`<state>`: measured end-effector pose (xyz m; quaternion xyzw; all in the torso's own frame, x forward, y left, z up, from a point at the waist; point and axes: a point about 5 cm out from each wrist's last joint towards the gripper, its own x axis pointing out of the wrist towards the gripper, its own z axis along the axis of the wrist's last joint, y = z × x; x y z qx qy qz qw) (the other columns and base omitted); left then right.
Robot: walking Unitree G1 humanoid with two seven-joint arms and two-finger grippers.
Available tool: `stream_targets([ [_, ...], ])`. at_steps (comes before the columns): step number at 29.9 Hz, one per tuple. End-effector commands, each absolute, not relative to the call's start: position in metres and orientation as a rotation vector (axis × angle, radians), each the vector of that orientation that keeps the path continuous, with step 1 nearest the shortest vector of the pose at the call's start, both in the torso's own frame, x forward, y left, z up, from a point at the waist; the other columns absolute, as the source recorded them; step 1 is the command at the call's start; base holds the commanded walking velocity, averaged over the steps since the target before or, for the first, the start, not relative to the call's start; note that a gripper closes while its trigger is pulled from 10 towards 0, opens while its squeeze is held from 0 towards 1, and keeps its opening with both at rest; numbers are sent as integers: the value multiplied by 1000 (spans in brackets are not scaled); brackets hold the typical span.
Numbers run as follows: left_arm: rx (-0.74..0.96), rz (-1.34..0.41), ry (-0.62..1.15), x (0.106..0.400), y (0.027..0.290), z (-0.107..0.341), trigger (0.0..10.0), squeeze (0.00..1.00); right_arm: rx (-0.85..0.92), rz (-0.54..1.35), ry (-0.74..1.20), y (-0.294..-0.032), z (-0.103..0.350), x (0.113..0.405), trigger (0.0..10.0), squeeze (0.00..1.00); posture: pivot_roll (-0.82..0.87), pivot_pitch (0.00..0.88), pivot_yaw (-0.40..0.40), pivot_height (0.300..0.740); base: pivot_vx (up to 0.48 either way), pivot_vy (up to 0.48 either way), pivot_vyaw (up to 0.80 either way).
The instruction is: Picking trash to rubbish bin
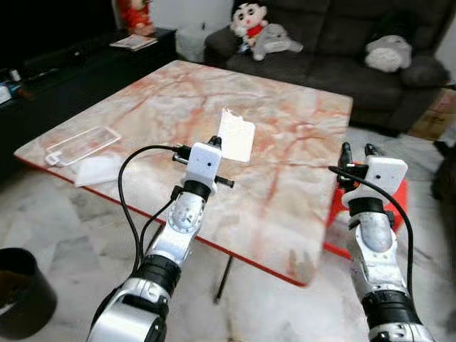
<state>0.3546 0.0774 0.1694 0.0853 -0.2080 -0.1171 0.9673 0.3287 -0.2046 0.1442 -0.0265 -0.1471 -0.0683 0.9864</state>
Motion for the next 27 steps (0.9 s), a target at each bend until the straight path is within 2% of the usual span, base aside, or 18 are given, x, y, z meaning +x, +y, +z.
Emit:
stream_targets([
  [1, 177, -234, -436, 356, 79, 174, 10000, 0, -71, -113, -324, -199, 152, 331, 10000, 0, 132, 35, -72, 740, 0, 0, 800],
  [27, 170, -226, -434, 355, 78, 173, 10000, 0, -59, -86, -316, -194, 151, 331, 10000, 0, 128, 45, -77, 740, 0, 0, 800],
])
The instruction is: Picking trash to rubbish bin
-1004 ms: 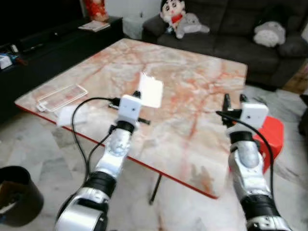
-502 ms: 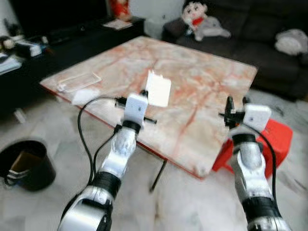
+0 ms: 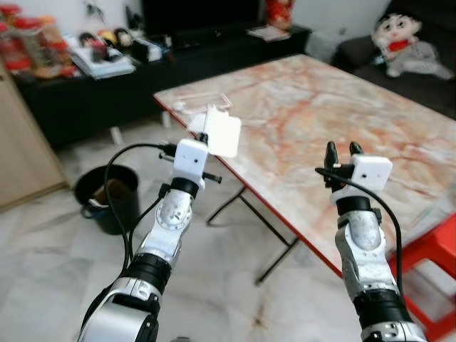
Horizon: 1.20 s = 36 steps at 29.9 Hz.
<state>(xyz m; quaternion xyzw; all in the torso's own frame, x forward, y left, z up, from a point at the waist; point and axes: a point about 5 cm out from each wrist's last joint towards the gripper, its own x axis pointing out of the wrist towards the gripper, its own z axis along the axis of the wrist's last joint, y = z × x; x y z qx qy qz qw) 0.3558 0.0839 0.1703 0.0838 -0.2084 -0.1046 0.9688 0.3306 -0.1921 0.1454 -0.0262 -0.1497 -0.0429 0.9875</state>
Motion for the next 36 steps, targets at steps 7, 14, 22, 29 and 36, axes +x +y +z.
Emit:
stream_targets([
  [7, 166, -222, -437, 355, 79, 174, 10000, 0, -59, -81, -315, -194, 151, 331, 10000, 0, 128, 47, -78, 740, 0, 0, 800],
  [14, 163, -223, -439, 355, 79, 174, 10000, 0, -58, -73, -315, -191, 150, 332, 10000, 0, 129, 48, -80, 740, 0, 0, 800],
  [22, 166, -229, -437, 355, 78, 174, 10000, 0, -53, -68, -314, -190, 150, 332, 10000, 0, 130, 46, -79, 740, 0, 0, 800],
  [29, 162, -233, -428, 355, 77, 172, 10000, 0, -52, -65, -311, -189, 149, 331, 10000, 0, 131, 46, -80, 740, 0, 0, 800],
  [36, 137, -225, -363, 356, 81, 162, 10000, 0, -35, -72, -301, -190, 146, 331, 10000, 0, 130, 46, -79, 740, 0, 0, 500],
])
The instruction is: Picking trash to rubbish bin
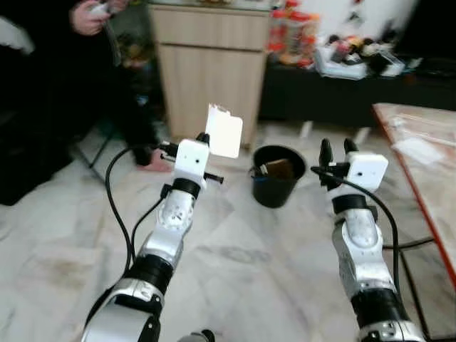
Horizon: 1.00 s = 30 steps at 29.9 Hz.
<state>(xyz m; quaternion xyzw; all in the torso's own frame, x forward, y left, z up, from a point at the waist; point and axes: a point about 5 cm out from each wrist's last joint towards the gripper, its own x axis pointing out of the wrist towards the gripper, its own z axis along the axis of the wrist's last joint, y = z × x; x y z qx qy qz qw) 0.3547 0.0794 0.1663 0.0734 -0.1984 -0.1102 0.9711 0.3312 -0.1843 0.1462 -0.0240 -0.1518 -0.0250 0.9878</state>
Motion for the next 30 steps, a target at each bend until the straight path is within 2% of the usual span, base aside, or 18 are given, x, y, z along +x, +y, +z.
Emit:
stream_targets([
  [1, 137, -225, -363, 356, 81, 162, 10000, 0, -35, -72, -301, -190, 146, 331, 10000, 0, 130, 46, -79, 740, 0, 0, 0],
  [30, 133, -235, -340, 356, 83, 157, 10000, 0, -19, -57, -277, -189, 143, 331, 10000, 0, 127, 51, -85, 740, 319, 0, 0],
])
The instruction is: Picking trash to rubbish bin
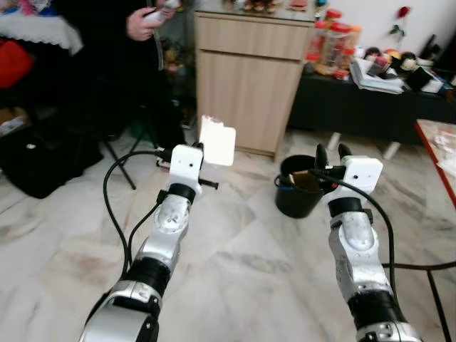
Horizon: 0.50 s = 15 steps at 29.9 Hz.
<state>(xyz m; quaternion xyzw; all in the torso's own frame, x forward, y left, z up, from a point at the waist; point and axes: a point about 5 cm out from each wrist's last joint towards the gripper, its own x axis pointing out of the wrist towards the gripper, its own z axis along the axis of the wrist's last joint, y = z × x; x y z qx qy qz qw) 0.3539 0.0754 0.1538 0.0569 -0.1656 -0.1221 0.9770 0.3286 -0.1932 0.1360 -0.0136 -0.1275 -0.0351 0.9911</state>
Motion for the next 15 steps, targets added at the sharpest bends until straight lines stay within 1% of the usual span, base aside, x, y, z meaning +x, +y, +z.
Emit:
stream_targets([
  [1, 133, -235, -339, 356, 83, 156, 10000, 0, -18, -59, -272, -189, 142, 331, 10000, 0, 127, 51, -85, 740, 337, 0, 0],
  [7, 136, -254, -294, 356, 81, 146, 10000, 0, -23, -71, -190, -195, 124, 331, 10000, 0, 126, 48, -86, 740, 339, 0, 0],
  [9, 154, -288, -217, 354, 80, 129, 10000, 0, -43, -85, -57, -205, 95, 326, 10000, 0, 125, 45, -90, 740, 337, 0, 0],
  [11, 174, -312, -169, 351, 81, 117, 10000, 0, -49, -78, 31, -211, 76, 320, 10000, 0, 125, 45, -91, 740, 334, 0, 0],
  [12, 181, -327, -146, 349, 81, 111, 10000, 0, -66, -72, 85, -214, 65, 316, 10000, 0, 125, 45, -91, 740, 330, 0, -525],
  [13, 181, -327, -146, 349, 81, 111, 10000, 0, -66, -72, 85, -214, 65, 316, 10000, 0, 125, 45, -91, 740, 330, 0, -525],
  [14, 208, -344, -66, 344, 83, 93, 10000, 0, -82, -72, 197, -221, 42, 304, 10000, 0, 125, 45, -93, 740, 315, 0, -800],
  [15, 222, -347, -17, 341, 85, 83, 10000, 0, -102, -71, 244, -224, 32, 297, 10000, 0, 125, 45, -93, 740, 319, 0, 0],
])
